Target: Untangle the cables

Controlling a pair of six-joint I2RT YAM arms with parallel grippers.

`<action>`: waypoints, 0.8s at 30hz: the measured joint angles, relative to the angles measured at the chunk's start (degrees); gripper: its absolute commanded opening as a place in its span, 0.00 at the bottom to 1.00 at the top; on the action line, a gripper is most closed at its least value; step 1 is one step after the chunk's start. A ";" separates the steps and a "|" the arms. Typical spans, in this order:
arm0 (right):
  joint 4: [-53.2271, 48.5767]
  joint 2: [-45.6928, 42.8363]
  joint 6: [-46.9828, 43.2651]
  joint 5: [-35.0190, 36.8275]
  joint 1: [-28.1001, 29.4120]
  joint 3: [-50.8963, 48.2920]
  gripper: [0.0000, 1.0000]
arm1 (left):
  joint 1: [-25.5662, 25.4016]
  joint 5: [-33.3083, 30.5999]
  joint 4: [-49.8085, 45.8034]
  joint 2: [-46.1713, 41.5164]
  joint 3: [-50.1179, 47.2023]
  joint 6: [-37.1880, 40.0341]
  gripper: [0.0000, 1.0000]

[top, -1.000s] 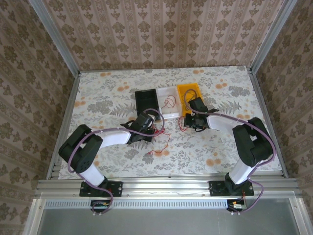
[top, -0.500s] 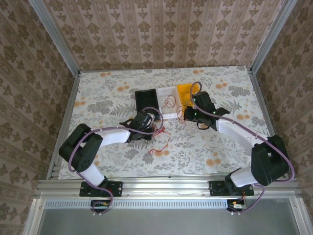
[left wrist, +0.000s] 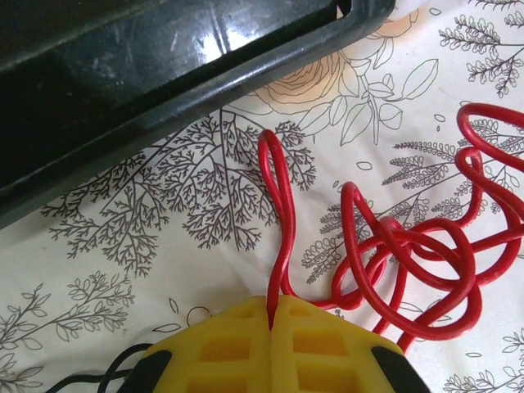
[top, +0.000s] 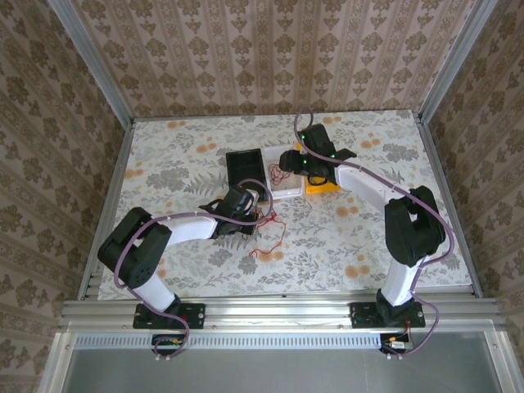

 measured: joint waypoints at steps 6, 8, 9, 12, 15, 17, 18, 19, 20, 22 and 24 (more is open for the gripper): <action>0.11 -4.44 -0.98 -5.22 3.89 -14.16 0.55 | 0.76 0.59 0.17 -0.02 -0.31 -0.02 0.00; -0.17 -5.55 -1.70 -7.17 5.33 -17.99 0.55 | 0.96 0.81 0.22 -0.22 -0.57 -0.07 0.00; -0.44 -5.86 -2.05 -8.09 6.12 -19.41 0.55 | 1.20 0.90 0.24 -0.33 -0.68 -0.07 0.00; -1.33 -5.95 -3.61 -9.92 7.89 -20.76 0.55 | 1.27 1.03 0.22 -0.52 -0.83 -0.22 0.00; -1.38 -5.86 -5.11 -11.87 8.22 -20.35 0.53 | 1.27 1.03 0.22 -0.52 -0.83 -0.28 0.00; -1.49 -5.42 -6.05 -12.96 8.24 -19.71 0.49 | 1.27 1.03 0.22 -0.52 -0.83 -0.42 0.00; -1.51 -4.98 -6.38 -13.57 8.24 -19.30 0.46 | 1.27 1.03 0.22 -0.52 -0.83 -0.42 0.00; -1.51 -4.50 -6.82 -14.01 8.24 -18.97 0.44 | 1.27 1.03 0.22 -0.52 -0.83 -0.44 0.00; -1.51 -4.11 -7.23 -14.49 8.24 -18.80 0.43 | 1.27 1.03 0.22 -0.55 -0.83 -0.44 0.00; -1.70 -3.28 -7.72 -15.58 8.33 -18.60 0.41 | 1.27 1.03 0.22 -0.52 -0.83 -0.44 0.00; -2.14 -2.82 -8.04 -16.44 8.46 -18.58 0.40 | 1.27 1.03 0.22 -0.55 -0.83 -0.44 0.00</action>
